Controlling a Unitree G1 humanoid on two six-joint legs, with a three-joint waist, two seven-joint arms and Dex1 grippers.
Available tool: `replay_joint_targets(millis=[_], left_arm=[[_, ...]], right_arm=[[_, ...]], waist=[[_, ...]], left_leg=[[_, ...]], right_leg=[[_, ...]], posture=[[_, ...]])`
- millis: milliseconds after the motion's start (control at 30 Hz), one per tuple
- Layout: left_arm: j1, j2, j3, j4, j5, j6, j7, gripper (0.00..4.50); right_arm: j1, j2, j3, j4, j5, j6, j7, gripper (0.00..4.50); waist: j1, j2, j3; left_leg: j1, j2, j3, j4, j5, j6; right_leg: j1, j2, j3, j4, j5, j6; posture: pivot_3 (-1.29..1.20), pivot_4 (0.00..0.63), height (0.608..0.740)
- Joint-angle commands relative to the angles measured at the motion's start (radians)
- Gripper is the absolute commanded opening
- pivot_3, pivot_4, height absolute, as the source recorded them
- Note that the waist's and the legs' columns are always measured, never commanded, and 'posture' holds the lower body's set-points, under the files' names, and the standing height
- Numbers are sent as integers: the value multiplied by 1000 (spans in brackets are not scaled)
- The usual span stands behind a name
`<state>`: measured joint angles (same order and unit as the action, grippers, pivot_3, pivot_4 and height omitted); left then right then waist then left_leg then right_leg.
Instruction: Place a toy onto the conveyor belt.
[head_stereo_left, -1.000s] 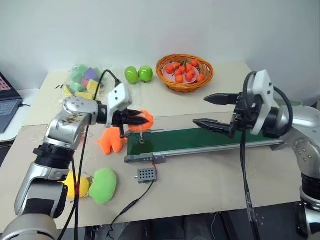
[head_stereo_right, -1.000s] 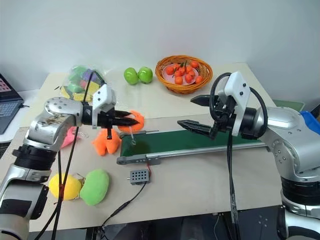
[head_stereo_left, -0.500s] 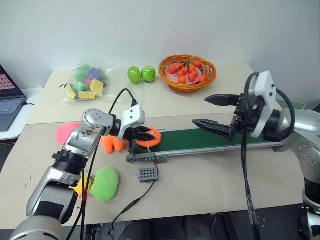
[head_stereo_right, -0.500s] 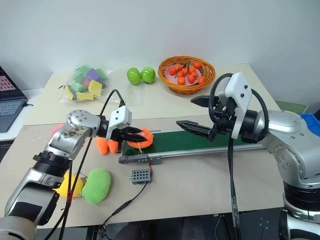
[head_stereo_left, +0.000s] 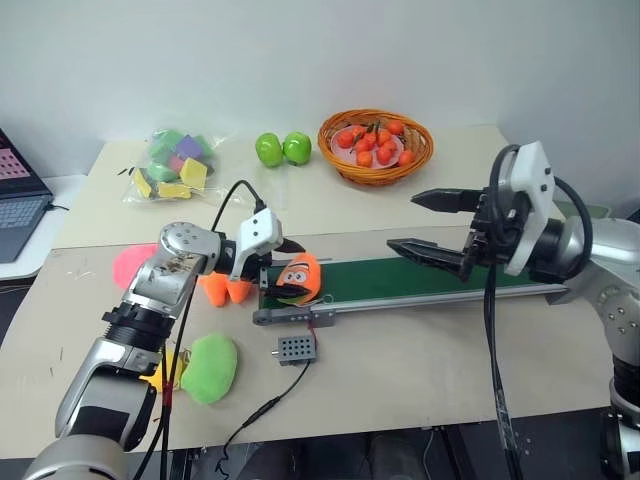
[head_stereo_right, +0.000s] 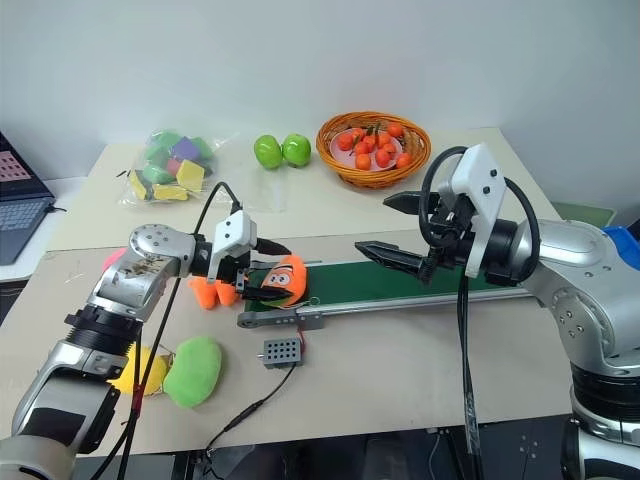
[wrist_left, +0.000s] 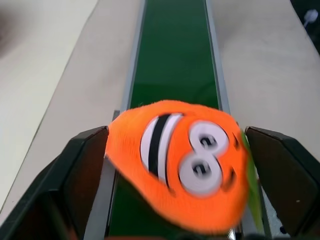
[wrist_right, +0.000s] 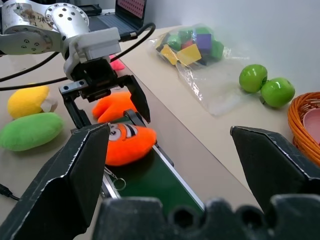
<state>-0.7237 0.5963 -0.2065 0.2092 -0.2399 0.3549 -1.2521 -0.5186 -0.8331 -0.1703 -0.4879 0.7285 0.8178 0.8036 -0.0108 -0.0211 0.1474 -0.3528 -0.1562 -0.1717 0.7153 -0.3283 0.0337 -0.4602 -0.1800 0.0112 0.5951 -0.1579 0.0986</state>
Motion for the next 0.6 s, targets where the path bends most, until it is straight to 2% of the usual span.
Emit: replay_joint_targets(millis=[33,200,300,500,600], left_arm=[[-65,-14,82,-64,-76,89,35,4460],[-125,-2,148,-116,-160,217,61,4460],[-133,46,178,-146,-194,279,49,4460],[9,253,175,-158,-154,236,-47,4460],[81,293,189,-164,-122,174,-23,4460]], right_arm=[[-26,-7,-9,-4,0,-27,5,4500],[-39,-9,2,10,-5,-33,14,4500],[-35,-33,-9,29,-12,-36,37,4500],[24,-113,-18,72,-25,-46,130,4500],[36,-126,-5,107,-42,-64,165,4500]], waist=[[0,0,0],[-2,0,0],[-4,0,0],[-8,0,0],[-3,1,0]], left_leg=[[0,0,0,0,0,0],[0,0,0,0,0,0],[0,0,0,0,0,0],[1,1,0,-1,0,0],[1,1,0,-1,0,0]], right_leg=[[0,0,0,0,0,0],[0,0,0,0,0,0],[0,0,0,0,0,0],[-1,1,0,0,0,0],[0,1,0,0,0,0]], posture=[[0,150,740],[0,150,740],[0,150,740],[0,150,740],[0,150,740]])
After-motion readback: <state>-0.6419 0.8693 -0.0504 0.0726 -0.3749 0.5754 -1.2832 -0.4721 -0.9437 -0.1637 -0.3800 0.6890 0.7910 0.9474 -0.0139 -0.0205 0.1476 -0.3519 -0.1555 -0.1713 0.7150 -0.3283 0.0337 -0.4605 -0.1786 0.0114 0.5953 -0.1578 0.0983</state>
